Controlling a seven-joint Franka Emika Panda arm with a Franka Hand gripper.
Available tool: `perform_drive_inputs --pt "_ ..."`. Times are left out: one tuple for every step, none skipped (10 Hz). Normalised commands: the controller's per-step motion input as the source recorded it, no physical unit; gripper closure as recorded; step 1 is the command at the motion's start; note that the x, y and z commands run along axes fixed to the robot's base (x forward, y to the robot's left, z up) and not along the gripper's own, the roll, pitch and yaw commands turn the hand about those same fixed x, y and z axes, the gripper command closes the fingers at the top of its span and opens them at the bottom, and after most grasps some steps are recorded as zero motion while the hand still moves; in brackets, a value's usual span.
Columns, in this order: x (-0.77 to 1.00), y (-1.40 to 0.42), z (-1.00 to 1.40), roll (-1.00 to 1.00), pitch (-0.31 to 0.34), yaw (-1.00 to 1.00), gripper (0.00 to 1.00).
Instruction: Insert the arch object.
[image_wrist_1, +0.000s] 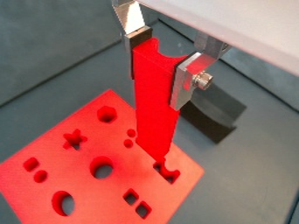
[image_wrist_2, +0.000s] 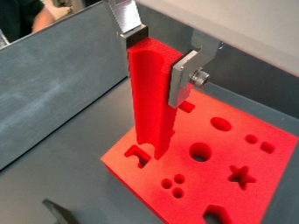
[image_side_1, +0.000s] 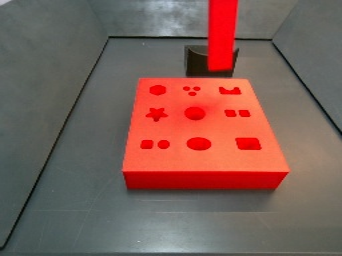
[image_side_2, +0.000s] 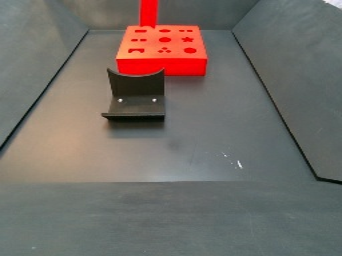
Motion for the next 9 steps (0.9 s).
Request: perform_drive_inputs --pt "-0.08 0.0 0.0 0.0 -0.021 0.0 1.0" --pt "0.3 -0.01 -0.09 0.04 0.114 -0.01 1.0" --pt "0.77 0.01 -0.18 0.03 0.311 -0.09 1.0" --pt "0.83 0.06 -0.16 0.06 0.381 0.0 1.0" --pt "0.76 0.05 -0.07 0.04 0.427 0.0 1.0" --pt "0.66 0.07 0.0 0.0 0.456 -0.03 1.0" --pt "0.6 0.06 0.03 0.0 0.444 -0.07 1.0" --pt "0.16 0.0 0.0 0.0 0.077 0.0 1.0" --pt "0.05 0.0 -0.03 0.0 0.0 0.0 1.0"
